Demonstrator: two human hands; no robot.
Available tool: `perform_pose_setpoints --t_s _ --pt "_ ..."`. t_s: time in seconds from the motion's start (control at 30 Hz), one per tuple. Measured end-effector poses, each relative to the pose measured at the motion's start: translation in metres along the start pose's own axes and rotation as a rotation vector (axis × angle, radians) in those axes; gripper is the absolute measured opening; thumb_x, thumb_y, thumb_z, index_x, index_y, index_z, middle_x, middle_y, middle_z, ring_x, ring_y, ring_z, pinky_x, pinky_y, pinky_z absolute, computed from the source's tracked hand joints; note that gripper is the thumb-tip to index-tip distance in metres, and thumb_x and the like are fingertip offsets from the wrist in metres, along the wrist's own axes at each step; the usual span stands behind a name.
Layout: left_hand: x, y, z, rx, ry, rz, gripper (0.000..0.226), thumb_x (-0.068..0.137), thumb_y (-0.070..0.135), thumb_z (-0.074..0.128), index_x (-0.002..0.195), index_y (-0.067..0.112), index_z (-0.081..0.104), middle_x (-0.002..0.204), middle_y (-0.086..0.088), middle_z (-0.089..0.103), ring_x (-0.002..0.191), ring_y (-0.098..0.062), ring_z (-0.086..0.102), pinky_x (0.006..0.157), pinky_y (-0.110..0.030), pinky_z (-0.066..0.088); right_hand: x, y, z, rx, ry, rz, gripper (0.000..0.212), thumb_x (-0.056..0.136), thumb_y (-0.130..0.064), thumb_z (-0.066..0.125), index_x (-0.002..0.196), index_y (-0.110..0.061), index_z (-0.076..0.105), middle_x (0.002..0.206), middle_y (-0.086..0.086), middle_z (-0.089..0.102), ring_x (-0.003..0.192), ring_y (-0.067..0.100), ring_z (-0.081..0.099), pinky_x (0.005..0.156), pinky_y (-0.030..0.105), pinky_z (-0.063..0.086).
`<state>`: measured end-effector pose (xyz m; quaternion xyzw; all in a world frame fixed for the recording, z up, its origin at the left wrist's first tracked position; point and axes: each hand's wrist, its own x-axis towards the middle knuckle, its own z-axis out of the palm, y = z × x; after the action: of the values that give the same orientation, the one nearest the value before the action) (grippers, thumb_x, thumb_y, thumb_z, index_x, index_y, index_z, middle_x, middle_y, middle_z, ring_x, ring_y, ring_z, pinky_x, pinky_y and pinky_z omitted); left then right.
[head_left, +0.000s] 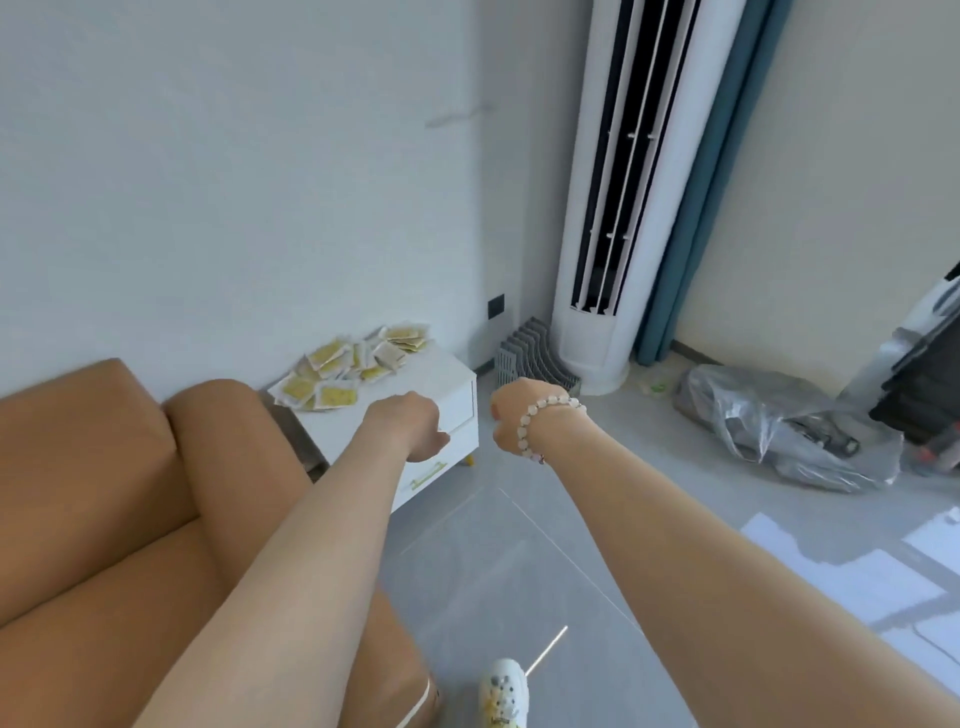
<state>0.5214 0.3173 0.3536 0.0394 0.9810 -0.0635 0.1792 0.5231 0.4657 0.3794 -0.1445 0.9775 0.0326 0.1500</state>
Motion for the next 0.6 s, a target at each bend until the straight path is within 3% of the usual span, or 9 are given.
perform_pose_setpoints --t_s 0.1,0.3,0.4,0.6 --pt "0.044 -0.014 -0.007 -0.023 0.056 -0.039 0.038 0.096 0.039 0.039 0.103 0.010 0.062 0.108 -0.007 0.063 0.101 -0.025 0.060 0.076 -0.030 0.045 0.046 0.002 -0.012 -0.041 0.016 -0.048 0.022 0.088 -0.009 0.046 0.104 -0.012 0.062 0.097 0.003 0.061 0.069 0.020 0.052 0.059 0.025 0.043" --pt "0.125 -0.051 -0.026 -0.007 0.040 -0.083 0.034 0.097 0.036 0.038 0.107 0.012 0.060 0.114 -0.005 0.061 0.104 -0.025 0.059 0.075 -0.029 0.042 0.146 0.001 -0.035 -0.056 0.041 -0.119 0.023 0.088 -0.011 0.044 0.101 -0.010 0.063 0.101 0.005 0.064 0.075 0.021 0.056 0.065 0.027 0.046" --pt "0.161 -0.067 -0.034 0.043 0.044 -0.097 0.032 0.098 0.034 0.038 0.103 0.011 0.060 0.111 -0.005 0.061 0.102 -0.025 0.060 0.073 -0.028 0.040 0.187 0.001 -0.035 -0.022 0.024 -0.145 0.031 0.091 -0.014 0.044 0.116 -0.013 0.061 0.113 0.004 0.063 0.094 0.022 0.062 0.076 0.027 0.049" --pt "0.205 -0.088 -0.032 0.010 -0.011 -0.125 0.032 0.098 0.032 0.038 0.108 0.010 0.059 0.113 -0.006 0.060 0.104 -0.025 0.059 0.074 -0.029 0.042 0.257 -0.002 -0.031 -0.055 -0.008 -0.201 0.032 0.091 -0.018 0.045 0.119 -0.017 0.060 0.116 0.001 0.063 0.106 0.021 0.059 0.093 0.029 0.037"
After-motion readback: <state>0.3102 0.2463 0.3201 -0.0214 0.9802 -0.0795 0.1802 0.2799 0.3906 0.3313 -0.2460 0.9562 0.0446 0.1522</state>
